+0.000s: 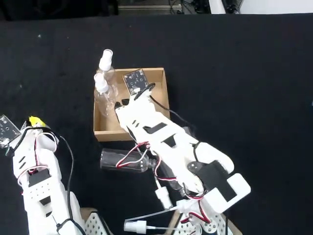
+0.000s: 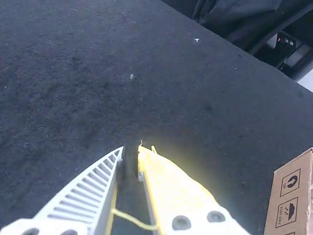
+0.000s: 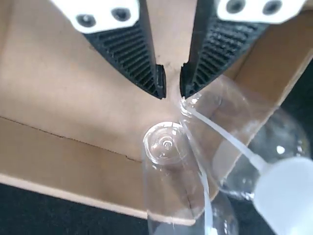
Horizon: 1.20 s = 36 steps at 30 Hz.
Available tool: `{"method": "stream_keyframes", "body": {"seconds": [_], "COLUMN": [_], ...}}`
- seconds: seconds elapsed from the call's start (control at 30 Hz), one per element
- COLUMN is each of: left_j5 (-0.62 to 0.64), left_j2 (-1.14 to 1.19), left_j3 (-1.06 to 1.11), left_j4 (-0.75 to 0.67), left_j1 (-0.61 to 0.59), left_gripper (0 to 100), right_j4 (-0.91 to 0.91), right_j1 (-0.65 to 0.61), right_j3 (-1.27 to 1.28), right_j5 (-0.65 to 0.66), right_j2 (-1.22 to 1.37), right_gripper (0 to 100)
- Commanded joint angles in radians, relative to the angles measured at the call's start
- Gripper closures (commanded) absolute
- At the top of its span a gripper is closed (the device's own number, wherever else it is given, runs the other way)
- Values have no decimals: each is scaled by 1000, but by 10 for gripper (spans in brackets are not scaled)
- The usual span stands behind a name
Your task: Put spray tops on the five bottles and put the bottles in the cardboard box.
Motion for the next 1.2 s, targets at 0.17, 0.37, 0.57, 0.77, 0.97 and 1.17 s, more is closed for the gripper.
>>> {"method": "stream_keyframes", "body": {"seconds": [0.17, 0.37, 0.57, 0.77, 0.97, 1.17], "left_j5": [-6, -6, -6, -6, -6, -6], "left_j2": [-23, -23, -23, -23, -23, -23], "left_j3": [-10, -10, -10, -10, -10, -10], "left_j4": [5, 6, 6, 6, 6, 6], "left_j1": [10, 5, 5, 5, 5, 5], "left_gripper": [960, 960, 960, 960, 960, 960], "right_j4": [-29, -28, 150, 224, 140, -21], "right_j1": [-11, -18, -49, -138, -150, -147], "right_j3": [-88, 8, 56, 54, 44, 44], "right_j5": [5, 5, -2, -3, -3, 2], "right_j2": [-10, -107, -271, -294, -213, -102], "right_gripper": [953, 953, 953, 953, 952, 952]}}
